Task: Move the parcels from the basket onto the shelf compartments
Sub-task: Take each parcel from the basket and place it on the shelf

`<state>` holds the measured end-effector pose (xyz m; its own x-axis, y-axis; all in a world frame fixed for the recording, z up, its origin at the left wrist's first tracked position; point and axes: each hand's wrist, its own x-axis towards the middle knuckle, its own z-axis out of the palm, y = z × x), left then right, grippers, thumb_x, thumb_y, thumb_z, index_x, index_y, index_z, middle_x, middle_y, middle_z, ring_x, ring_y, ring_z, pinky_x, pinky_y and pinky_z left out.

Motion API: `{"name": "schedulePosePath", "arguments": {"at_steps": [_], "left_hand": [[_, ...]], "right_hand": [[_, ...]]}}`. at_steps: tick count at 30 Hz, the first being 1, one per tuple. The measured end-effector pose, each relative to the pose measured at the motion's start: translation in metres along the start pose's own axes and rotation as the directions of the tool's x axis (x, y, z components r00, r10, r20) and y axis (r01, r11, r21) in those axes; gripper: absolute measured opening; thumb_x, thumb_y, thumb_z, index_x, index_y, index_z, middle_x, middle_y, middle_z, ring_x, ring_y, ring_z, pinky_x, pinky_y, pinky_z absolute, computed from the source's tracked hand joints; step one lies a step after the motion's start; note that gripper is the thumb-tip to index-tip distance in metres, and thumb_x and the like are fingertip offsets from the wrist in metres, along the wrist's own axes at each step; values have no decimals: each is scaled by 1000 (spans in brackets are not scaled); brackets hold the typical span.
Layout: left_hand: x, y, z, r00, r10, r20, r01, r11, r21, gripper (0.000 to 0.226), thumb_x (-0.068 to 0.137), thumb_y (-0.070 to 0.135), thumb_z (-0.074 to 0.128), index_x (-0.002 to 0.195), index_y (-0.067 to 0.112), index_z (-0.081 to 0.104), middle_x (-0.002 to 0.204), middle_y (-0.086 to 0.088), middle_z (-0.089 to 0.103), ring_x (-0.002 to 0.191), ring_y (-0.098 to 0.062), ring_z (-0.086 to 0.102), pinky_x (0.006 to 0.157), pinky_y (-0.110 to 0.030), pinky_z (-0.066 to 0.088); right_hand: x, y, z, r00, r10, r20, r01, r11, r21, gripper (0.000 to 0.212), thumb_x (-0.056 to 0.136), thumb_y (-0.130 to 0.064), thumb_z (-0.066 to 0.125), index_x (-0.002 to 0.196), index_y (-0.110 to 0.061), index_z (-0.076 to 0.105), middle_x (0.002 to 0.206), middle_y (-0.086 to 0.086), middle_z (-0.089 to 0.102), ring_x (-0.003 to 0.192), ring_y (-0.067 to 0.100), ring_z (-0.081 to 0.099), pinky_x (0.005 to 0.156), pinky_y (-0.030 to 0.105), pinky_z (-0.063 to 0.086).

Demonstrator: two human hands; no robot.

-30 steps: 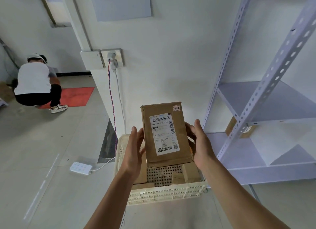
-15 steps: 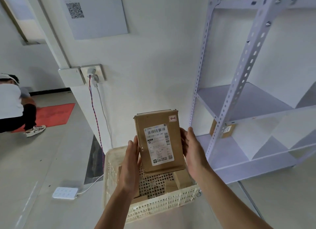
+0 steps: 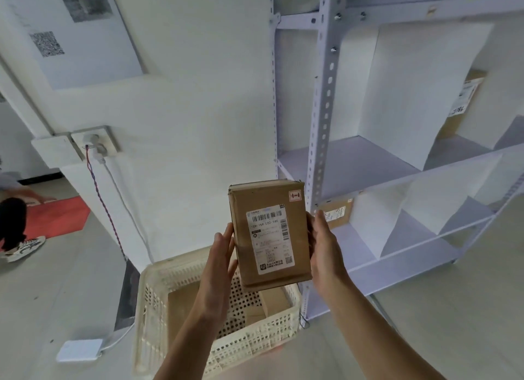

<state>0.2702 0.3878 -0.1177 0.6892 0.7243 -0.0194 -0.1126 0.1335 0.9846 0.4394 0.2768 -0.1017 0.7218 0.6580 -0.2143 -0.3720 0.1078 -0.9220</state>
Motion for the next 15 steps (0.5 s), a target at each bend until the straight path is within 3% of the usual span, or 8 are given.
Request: {"name": "schedulePosePath", "arguments": {"at_steps": [8, 15], "left_hand": [[2, -15, 132, 999, 32, 30, -32, 999, 7, 71, 100, 66, 31, 163, 33, 40, 163, 20, 47, 152, -2, 41, 131, -53, 23], [28, -23, 213, 995, 84, 58, -86, 996, 36, 65, 105, 60, 26, 164, 35, 37, 165, 19, 44, 155, -4, 37, 131, -55, 23]], "right_hand": [[15, -55, -122, 999, -43, -17, 43, 999, -7, 56, 108, -60, 29, 117, -27, 74, 108, 1, 81, 96, 18, 79, 80, 40, 59], [38, -95, -189, 996, -75, -56, 74, 997, -15, 52, 108, -59, 28, 112, -35, 74, 111, -1, 81, 103, 21, 77, 90, 46, 59]]}}
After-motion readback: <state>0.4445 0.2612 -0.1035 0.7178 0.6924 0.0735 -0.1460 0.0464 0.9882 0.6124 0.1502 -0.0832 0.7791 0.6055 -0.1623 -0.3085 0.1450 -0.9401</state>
